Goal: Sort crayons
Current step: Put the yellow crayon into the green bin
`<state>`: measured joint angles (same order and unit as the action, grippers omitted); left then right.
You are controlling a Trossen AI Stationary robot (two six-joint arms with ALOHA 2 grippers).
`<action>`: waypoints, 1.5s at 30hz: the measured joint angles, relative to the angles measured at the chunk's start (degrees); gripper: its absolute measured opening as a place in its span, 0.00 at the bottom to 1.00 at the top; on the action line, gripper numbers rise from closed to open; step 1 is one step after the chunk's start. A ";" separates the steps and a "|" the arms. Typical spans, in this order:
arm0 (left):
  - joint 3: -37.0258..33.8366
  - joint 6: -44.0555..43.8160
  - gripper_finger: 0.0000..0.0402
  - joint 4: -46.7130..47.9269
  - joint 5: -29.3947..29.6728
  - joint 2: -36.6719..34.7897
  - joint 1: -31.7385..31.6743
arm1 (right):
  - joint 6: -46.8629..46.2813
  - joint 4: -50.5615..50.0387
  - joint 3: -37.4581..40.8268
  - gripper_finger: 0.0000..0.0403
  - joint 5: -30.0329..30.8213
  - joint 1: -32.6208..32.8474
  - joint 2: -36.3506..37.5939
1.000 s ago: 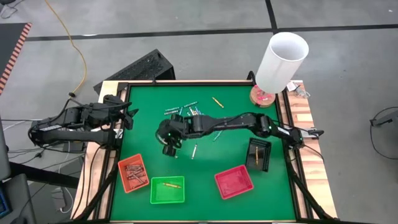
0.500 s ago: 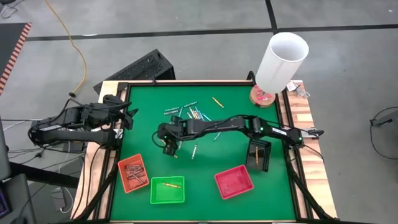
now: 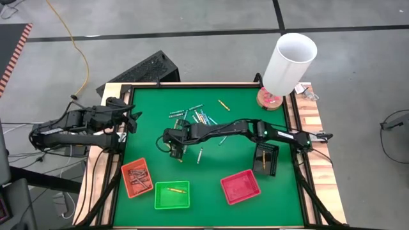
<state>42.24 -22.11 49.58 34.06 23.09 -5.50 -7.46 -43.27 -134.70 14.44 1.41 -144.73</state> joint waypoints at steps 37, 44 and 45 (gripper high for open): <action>0.00 0.00 0.56 0.02 0.00 0.00 0.01 | -3.70 2.63 -0.09 0.40 -2.36 1.82 -1.82; 0.00 -0.03 0.56 0.02 -0.02 0.00 0.00 | -4.13 2.94 0.37 0.40 -2.34 1.82 -1.81; 0.00 -0.04 0.56 0.02 -0.02 0.00 0.01 | -4.15 3.04 0.46 0.40 -2.34 1.82 -1.81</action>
<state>42.24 -22.15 49.60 34.04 23.09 -5.48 -11.61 -40.23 -134.24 12.10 3.22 -146.54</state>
